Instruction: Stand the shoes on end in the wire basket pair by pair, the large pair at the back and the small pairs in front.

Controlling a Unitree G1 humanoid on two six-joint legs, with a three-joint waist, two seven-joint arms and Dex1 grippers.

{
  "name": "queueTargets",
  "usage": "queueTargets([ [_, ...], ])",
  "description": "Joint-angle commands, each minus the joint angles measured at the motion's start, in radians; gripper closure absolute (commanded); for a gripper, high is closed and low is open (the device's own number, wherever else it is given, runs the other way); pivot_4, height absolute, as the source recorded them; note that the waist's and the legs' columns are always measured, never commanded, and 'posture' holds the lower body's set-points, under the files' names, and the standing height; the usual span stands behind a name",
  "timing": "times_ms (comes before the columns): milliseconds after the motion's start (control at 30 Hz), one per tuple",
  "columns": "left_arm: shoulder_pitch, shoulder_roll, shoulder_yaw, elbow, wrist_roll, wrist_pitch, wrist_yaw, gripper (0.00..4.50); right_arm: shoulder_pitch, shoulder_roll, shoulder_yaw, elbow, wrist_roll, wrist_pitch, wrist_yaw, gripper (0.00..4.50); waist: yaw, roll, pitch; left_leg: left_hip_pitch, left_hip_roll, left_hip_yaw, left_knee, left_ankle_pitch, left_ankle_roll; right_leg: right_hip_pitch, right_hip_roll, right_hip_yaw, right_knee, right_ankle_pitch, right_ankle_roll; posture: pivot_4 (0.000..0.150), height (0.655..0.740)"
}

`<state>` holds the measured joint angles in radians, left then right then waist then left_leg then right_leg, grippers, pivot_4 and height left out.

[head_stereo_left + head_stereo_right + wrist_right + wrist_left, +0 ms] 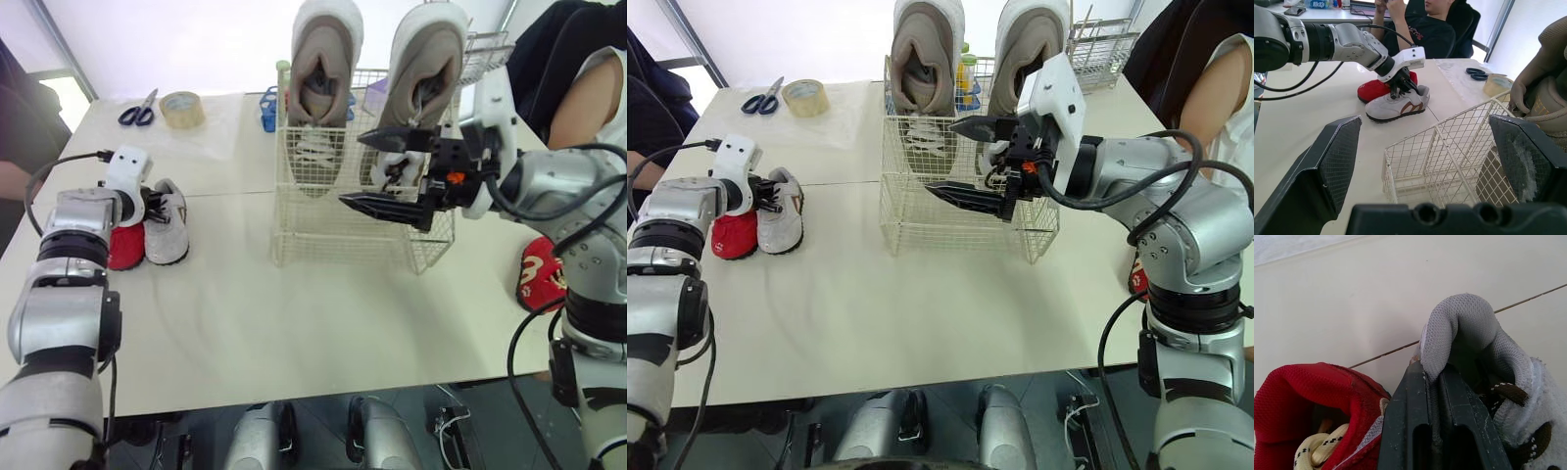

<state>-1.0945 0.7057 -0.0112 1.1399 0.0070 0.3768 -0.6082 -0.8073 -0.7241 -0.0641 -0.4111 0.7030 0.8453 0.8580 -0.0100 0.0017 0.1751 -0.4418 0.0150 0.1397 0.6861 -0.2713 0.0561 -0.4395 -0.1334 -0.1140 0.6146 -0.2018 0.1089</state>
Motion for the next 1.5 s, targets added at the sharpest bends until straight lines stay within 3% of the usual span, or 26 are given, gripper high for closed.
queueTargets([
  [33, -0.023, -0.012, 0.051, 0.003, -0.023, -0.013, 0.029, 4.48, -0.007, -0.017, -0.019, -0.025, 0.008, -0.010, -0.005, 0.00, 0.000, 0.000, 0.000, 0.000, 0.000, 0.000, 0.000, 0.000, 0.000, 0.000, 0.000, 0.000, 0.000, 0.000, 0.000, 0.150, 0.7400],
  [167, -0.059, -0.032, 0.159, -0.109, -0.106, -0.117, 0.074, 4.48, -0.010, -0.026, -0.023, -0.020, 0.009, -0.011, -0.002, 0.00, 0.003, -0.002, 0.001, -0.001, 0.000, -0.001, 0.001, 0.000, 0.000, 0.000, 0.000, 0.000, 0.000, 0.000, 0.000, 0.150, 0.7400],
  [400, -0.024, -0.177, 0.358, -0.615, -0.331, -0.273, 0.160, 4.48, 0.018, -0.054, -0.106, -0.042, 0.115, 0.054, -0.015, 0.00, -0.001, -0.009, 0.004, -0.004, 0.000, -0.002, 0.007, -0.001, 0.003, 0.000, -0.001, -0.001, 0.000, 0.000, 0.000, 0.150, 0.7400],
  [567, 0.039, -0.294, 0.377, -0.928, -0.389, -0.373, 0.240, 4.48, 0.123, -0.113, -0.198, -0.096, 0.227, 0.138, -0.030, 0.00, 0.000, -0.009, 0.004, 0.000, 0.001, -0.003, 0.007, -0.002, 0.003, 0.005, -0.001, -0.002, -0.001, 0.000, 0.000, 0.150, 0.7400],
  [833, 0.106, -0.452, 0.256, -1.168, -0.318, -0.483, 0.341, 4.48, 0.178, -0.168, -0.231, -0.101, 0.280, 0.160, -0.072, 0.00, 0.008, -0.008, 0.003, 0.001, 0.001, -0.004, 0.013, -0.003, 0.005, 0.007, -0.001, -0.002, 0.000, 0.001, 0.000, 0.150, 0.7400],
  [1100, 0.233, -0.564, 0.106, -1.097, -0.153, -0.741, 0.342, 4.48, 0.194, -0.218, -0.255, -0.111, 0.319, 0.176, -0.092, 0.00, 0.025, -0.008, 0.003, 0.001, 0.001, -0.003, 0.013, -0.003, 0.005, 0.007, -0.001, -0.002, -0.001, 0.001, -0.001, 0.150, 0.7400],
  [1500, 0.197, -0.652, 0.013, -0.631, 0.058, -1.202, 0.425, 4.48, 0.280, -0.266, -0.356, -0.201, 0.438, 0.208, -0.219, 0.00, 0.025, -0.008, 0.003, 0.000, 0.001, -0.004, 0.014, -0.007, 0.012, 0.007, -0.002, -0.002, -0.002, 0.002, -0.002, 0.150, 0.7400],
])
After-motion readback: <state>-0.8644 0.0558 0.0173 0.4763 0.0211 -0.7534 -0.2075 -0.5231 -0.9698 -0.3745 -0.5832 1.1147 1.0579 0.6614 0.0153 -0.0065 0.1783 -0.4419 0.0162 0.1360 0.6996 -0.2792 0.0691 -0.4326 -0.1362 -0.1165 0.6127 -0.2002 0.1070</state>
